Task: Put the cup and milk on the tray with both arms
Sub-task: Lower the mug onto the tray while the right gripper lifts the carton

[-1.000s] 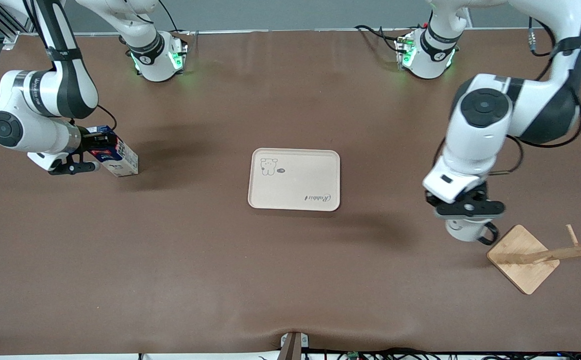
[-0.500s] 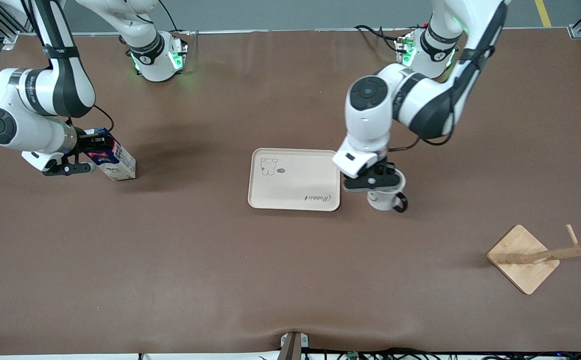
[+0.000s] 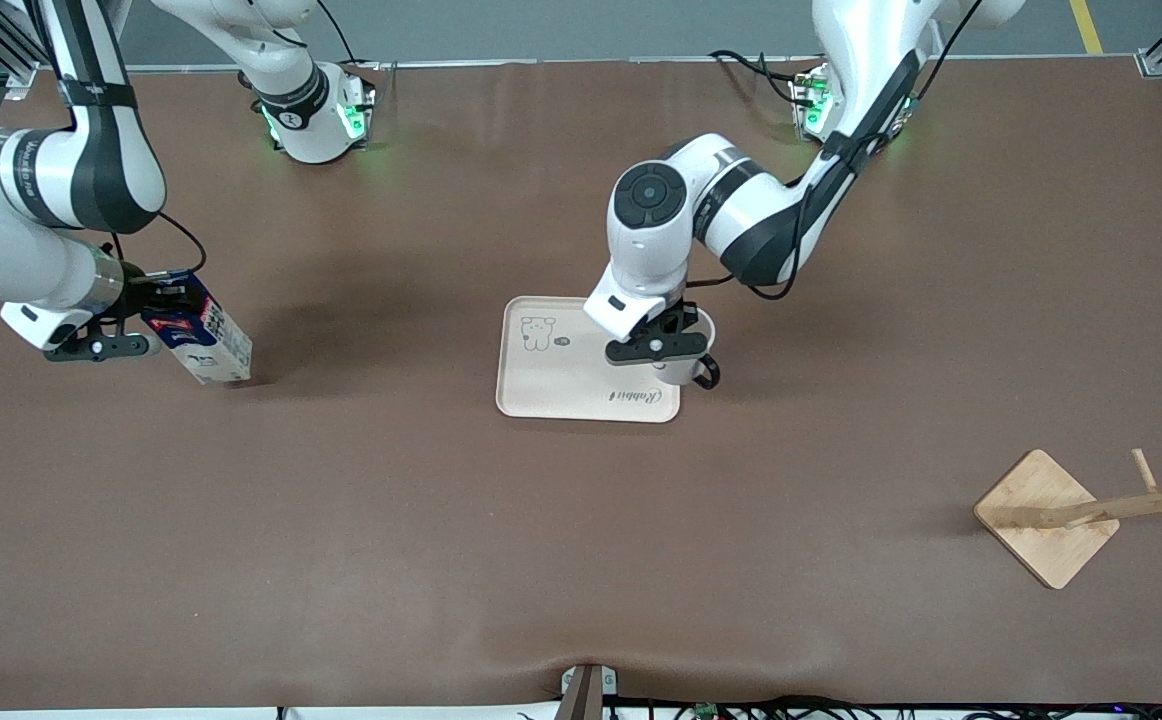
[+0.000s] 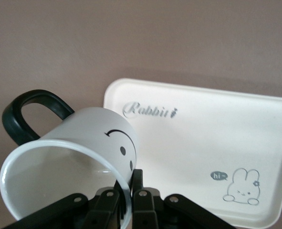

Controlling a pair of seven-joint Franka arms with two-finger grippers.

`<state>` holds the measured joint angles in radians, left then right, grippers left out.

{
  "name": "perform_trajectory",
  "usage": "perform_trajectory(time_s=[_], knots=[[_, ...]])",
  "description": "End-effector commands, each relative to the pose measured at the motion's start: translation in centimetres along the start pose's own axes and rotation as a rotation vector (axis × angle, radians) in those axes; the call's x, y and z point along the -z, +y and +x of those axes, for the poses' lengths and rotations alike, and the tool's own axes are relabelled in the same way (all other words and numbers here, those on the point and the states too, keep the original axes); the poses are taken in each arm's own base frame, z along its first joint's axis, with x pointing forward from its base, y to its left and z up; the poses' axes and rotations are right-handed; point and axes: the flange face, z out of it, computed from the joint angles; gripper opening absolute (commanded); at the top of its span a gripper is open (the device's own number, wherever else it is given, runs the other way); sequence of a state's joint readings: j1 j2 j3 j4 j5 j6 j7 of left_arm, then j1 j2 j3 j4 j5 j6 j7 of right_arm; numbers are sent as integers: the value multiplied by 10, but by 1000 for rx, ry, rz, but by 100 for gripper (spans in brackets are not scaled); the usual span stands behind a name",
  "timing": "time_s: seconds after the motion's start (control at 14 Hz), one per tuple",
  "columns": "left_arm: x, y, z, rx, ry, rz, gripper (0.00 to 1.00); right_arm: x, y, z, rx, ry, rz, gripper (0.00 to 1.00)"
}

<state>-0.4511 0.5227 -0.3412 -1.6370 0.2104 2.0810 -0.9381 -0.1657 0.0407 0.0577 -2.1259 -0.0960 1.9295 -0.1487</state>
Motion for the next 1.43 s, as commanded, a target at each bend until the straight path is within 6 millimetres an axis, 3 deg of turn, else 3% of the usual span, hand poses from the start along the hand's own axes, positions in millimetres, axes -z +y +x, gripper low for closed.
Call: perform_trajectory(time_s=[0.0,0.14,0.36,0.64,0.79,0.86,0.93,1.07,1.21,1.36], knots=[[-17,23,-2,15,-68,-19,0,28,8,17,0,-40,8,0],[-40,37,-14,29,-104,-10,0,40,12,27,-1,-50,11,0],[-64,41,-9,45,-131,1,0,61,8,37,3,-15,2,0],[-76,40,-12,32,-142,16,0,90,-9,60,33,27,-8,0],[-84,40,-12,29,-146,24,0,88,-24,74,24,26,-11,0],[-85,40,-12,26,-145,27,5,84,-31,76,22,16,-6,0],[-87,38,-11,32,-146,31,55,83,-43,77,24,11,32,0],[-85,36,-9,31,-138,36,100,80,-57,73,-22,-29,96,0],[-69,31,-2,34,-120,41,100,78,-78,72,-42,-54,121,0],[-34,21,15,54,-102,40,100,80,-109,72,-78,-60,137,0]])
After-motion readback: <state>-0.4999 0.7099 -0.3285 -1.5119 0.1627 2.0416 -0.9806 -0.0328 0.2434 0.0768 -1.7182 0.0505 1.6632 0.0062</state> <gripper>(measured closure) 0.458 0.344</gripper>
